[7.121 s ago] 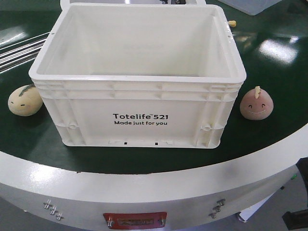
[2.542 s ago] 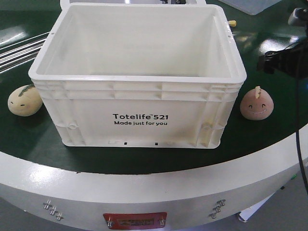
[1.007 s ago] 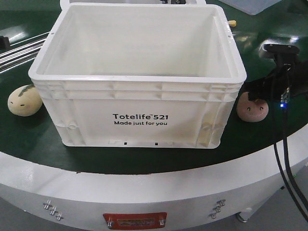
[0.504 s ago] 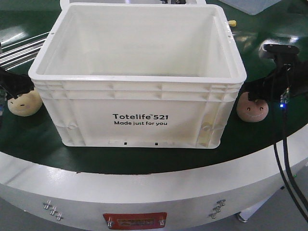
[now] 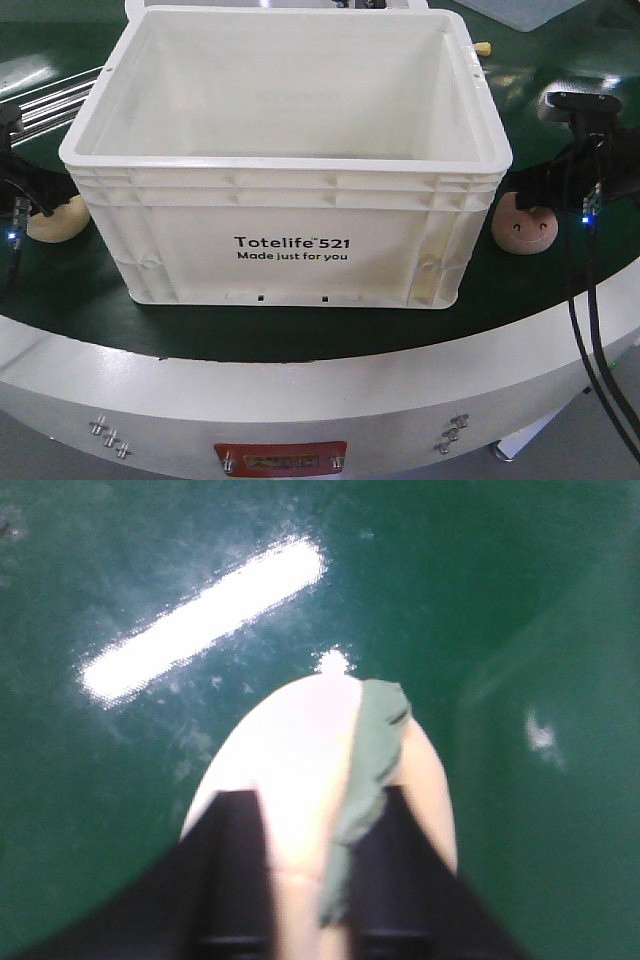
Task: Place moving items into box and shelve
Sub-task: 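Lift both plush toys over the tote and release them inside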
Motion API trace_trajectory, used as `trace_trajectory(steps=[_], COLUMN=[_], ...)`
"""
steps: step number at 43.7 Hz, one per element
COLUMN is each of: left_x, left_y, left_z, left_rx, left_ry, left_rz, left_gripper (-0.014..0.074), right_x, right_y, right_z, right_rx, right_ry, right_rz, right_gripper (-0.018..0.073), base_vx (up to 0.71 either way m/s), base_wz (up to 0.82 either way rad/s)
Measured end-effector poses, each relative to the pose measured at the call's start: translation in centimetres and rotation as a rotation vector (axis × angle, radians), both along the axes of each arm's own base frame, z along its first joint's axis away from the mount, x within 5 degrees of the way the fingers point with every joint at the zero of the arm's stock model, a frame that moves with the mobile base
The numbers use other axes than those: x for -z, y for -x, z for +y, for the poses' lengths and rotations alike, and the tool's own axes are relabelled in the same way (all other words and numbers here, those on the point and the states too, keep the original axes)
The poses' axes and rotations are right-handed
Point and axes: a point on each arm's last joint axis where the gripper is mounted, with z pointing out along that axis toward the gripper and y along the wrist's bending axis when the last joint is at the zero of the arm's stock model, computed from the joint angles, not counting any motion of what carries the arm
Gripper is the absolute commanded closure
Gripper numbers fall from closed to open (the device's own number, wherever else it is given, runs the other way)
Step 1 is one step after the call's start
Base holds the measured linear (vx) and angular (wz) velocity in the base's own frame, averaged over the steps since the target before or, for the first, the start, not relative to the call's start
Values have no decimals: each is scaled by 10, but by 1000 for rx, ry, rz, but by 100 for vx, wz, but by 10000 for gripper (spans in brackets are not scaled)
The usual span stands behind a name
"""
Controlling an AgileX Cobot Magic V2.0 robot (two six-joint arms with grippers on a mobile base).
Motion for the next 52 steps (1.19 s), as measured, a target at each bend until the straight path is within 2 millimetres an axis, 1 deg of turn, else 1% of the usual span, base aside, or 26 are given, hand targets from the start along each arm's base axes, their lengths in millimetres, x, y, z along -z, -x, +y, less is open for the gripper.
trace_trajectory(steps=[6, 7, 10, 15, 21, 30, 33, 36, 37, 44, 48, 52], left_x=[0, -6, -11, -25, -51, -99, -116, -132, -178, -197, -204, -207], left_y=[0, 0, 2, 5, 9, 22, 28, 35, 62, 77, 82, 85], left_z=[0, 0, 0, -1, -1, -1, -1, -1, -3, -11, -18, -29], left_rx=[-2, -13, -13, -15, -18, -22, -23, -24, -25, -4, 23, 61], left_ry=[2, 13, 13, 11, 3, -12, -17, -21, -32, -29, -26, -12], left_rz=[0, -26, -39, -85, -188, -376, -441, -500, -668, -739, -767, -780], left_gripper=[605, 605, 605, 605, 605, 605, 605, 605, 605, 605, 605, 605], right_x=[0, -1, -3, -11, -30, -69, -81, -97, -144, -167, -177, -183], right_y=[0, -1, -2, -2, 1, 12, 17, 24, 49, 65, 72, 75], right_z=[0, -1, -1, -2, -3, -3, -2, -2, 1, 4, 6, 10], right_rx=[0, -3, -3, -1, 3, 5, 7, 6, -2, -12, -22, -40], right_ry=[0, 9, 15, 27, 45, 65, 70, 76, 87, 75, 58, 42], right_rz=[0, -18, -32, -76, -155, -287, -325, -378, -551, -637, -678, -708], right_gripper=[567, 567, 567, 567, 567, 567, 567, 567, 567, 567, 566, 565], base_vx=[0, 0, 0, 0, 0, 0, 0, 0, 0, 0, 0, 0], base_wz=[0, 0, 0, 0, 0, 0, 0, 0, 0, 0, 0, 0])
